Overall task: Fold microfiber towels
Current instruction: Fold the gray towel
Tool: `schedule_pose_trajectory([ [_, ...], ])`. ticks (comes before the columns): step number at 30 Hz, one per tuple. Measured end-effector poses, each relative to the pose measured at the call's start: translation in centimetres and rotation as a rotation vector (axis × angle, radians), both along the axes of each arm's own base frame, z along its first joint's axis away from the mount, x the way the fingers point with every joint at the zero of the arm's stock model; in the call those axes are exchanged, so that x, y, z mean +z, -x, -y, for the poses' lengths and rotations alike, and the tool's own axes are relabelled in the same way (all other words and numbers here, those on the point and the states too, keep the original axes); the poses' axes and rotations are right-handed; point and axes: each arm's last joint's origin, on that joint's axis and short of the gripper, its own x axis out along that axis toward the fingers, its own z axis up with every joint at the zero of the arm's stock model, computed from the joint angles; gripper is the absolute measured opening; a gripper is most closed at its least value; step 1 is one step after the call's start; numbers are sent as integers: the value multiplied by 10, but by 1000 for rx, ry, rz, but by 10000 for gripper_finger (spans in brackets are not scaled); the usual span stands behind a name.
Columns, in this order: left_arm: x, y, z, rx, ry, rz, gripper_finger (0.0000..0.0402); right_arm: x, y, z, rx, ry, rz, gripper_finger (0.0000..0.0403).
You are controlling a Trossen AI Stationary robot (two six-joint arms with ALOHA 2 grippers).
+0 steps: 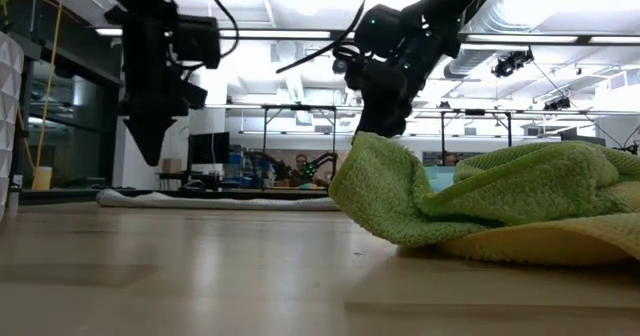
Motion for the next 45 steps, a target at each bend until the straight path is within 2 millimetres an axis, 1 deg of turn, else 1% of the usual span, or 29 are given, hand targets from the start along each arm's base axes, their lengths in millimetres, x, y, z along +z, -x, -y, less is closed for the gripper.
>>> schedule_pose_trajectory([
  [2,2,-4,-5,6,47,-75,69,0,0,2,-18,-10,3,194],
  [4,-2,-7,-8,-14,106,-168,69,0,0,2,-18,-12,6,194],
  [9,-26,-11,-10,-134,237,-324,70,0,0,2,-19,-12,9,194],
  [13,-39,-14,-13,-190,255,-386,70,1,-1,2,-26,-15,16,194],
  [17,-41,-18,-16,-236,227,-362,70,2,-2,3,-40,-21,28,194],
  [20,-41,-17,-15,-243,233,-377,82,2,-2,3,-43,-23,29,194],
  [29,-41,-19,-11,-299,272,-368,171,2,-2,3,-53,-29,29,194],
  [33,-41,-19,-10,-306,275,-372,195,2,-2,3,-53,-29,29,194],
  [35,-41,-18,-9,-306,285,-384,199,2,-2,3,-54,-29,29,194],
  [40,-52,-15,-7,-308,376,-471,196,2,-2,3,-56,-26,29,194],
  [45,-64,-22,-11,-300,352,-456,188,2,-2,3,-72,-12,24,194],
])
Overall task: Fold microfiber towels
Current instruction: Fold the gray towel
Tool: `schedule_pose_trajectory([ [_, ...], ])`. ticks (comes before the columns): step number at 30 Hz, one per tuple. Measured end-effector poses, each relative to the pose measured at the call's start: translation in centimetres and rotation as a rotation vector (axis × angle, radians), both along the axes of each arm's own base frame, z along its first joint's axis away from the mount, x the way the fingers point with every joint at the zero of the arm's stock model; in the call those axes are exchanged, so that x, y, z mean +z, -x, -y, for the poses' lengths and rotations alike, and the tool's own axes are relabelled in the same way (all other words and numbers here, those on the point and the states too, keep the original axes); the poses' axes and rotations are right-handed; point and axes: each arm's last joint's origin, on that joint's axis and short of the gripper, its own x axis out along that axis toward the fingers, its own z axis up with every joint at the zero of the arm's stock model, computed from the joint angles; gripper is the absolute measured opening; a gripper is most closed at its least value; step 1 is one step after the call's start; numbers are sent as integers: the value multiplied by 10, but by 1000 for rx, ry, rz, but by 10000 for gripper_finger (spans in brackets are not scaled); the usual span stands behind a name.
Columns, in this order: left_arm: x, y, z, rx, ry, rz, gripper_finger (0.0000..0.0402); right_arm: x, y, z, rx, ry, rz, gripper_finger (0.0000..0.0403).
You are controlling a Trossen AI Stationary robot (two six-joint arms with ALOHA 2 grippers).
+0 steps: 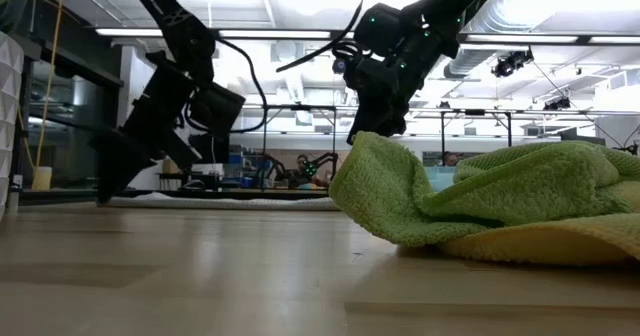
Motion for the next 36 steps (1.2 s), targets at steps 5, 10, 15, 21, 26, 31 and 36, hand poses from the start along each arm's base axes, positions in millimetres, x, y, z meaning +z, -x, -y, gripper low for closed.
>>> schedule_pose_trajectory([
  [5,-1,-1,-1,6,-10,11,182,0,0,0,-5,-3,0,194],
  [10,-1,-1,0,6,-6,3,173,0,0,0,-4,-1,-1,194],
  [15,1,2,1,13,11,-32,160,0,0,0,-4,1,-1,194],
  [21,-5,8,4,5,19,-47,146,0,0,0,1,5,-1,194],
  [26,-15,17,10,7,15,-58,140,0,0,0,1,5,-1,194],
  [31,-16,18,10,7,3,-65,140,0,0,1,-26,42,-15,194],
  [36,-15,16,9,-5,-1,-61,140,-3,0,2,33,106,-33,194],
])
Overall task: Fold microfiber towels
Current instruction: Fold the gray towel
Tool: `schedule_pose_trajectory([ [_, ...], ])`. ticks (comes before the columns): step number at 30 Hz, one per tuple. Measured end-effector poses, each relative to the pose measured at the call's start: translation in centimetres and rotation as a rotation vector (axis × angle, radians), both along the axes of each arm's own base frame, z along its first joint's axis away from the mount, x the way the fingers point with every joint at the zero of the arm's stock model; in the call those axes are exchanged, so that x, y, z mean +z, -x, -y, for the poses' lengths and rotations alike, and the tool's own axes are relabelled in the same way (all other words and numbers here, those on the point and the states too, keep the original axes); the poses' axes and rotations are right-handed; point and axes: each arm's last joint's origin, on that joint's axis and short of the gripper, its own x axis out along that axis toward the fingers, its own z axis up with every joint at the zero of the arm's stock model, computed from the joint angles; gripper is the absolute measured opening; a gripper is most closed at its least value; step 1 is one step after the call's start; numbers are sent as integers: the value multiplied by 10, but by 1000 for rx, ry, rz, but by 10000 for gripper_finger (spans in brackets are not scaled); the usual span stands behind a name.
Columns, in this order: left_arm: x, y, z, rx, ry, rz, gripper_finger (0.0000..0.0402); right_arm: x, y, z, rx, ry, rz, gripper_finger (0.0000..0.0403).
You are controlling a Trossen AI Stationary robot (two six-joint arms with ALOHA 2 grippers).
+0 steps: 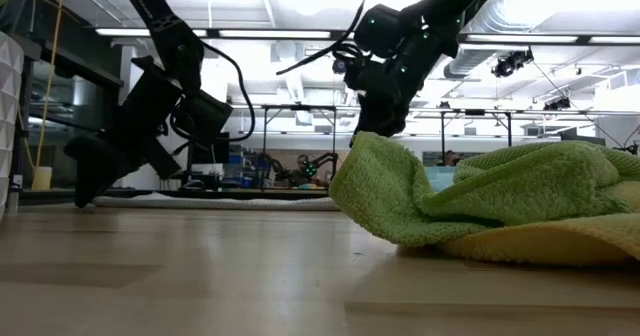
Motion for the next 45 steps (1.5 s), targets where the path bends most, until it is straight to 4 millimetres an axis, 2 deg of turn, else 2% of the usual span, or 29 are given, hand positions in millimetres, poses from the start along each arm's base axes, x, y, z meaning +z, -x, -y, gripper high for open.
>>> schedule_pose_trajectory([
  [9,0,0,0,-4,1,-3,124,-48,-14,-11,249,206,-205,194],
  [17,0,0,0,5,4,-1,74,-67,-18,-13,284,284,-281,188],
  [22,-1,0,0,3,-1,-6,42,-67,-19,-13,285,288,-281,138],
  [29,-1,-1,1,-1,-3,-3,3,-69,-16,-15,240,249,-308,15],
  [34,0,-4,9,-36,-3,2,0,-69,-12,-18,179,186,-341,12],
  [37,4,-9,15,-48,-17,52,0,-66,-10,-22,170,82,-326,4],
  [41,15,-15,21,-31,-24,187,0,-62,-8,-26,145,-34,-294,2],
  [45,34,-12,26,-10,-57,267,0,-60,-9,-29,119,-73,-280,2],
])
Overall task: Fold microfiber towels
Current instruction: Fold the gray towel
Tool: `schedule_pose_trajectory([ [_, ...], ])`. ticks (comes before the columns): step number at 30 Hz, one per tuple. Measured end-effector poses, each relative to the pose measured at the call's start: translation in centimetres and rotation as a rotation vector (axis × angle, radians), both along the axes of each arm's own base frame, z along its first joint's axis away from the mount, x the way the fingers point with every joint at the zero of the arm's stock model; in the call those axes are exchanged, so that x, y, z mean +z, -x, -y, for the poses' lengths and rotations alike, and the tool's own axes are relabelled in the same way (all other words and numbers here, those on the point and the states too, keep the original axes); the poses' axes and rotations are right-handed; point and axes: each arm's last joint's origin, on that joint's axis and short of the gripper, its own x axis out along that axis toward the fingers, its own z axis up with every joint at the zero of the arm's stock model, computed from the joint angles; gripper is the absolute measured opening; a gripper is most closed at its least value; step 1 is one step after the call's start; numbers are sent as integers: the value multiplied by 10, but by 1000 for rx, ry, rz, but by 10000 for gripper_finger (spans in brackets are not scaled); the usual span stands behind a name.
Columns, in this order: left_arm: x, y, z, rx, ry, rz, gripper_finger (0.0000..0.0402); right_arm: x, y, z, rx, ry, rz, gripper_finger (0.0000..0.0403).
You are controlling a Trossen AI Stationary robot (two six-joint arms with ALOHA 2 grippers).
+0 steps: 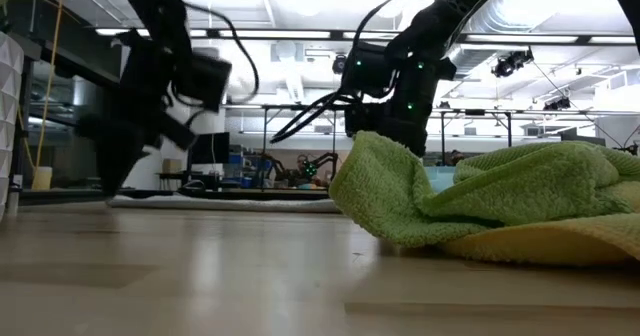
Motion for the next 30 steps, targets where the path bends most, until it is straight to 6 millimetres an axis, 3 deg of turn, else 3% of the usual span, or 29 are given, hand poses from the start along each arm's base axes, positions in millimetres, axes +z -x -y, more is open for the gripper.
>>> schedule_pose_trajectory([
  [7,38,14,6,-58,-106,116,5,0,-1,0,-1,1,5,1],
  [11,44,19,2,-99,-139,119,33,0,-1,0,3,2,6,1],
  [23,-4,8,-26,-108,-16,-27,195,0,-1,0,12,7,8,0],
  [30,-15,3,-27,-123,-28,-57,215,1,-1,0,20,10,8,0],
])
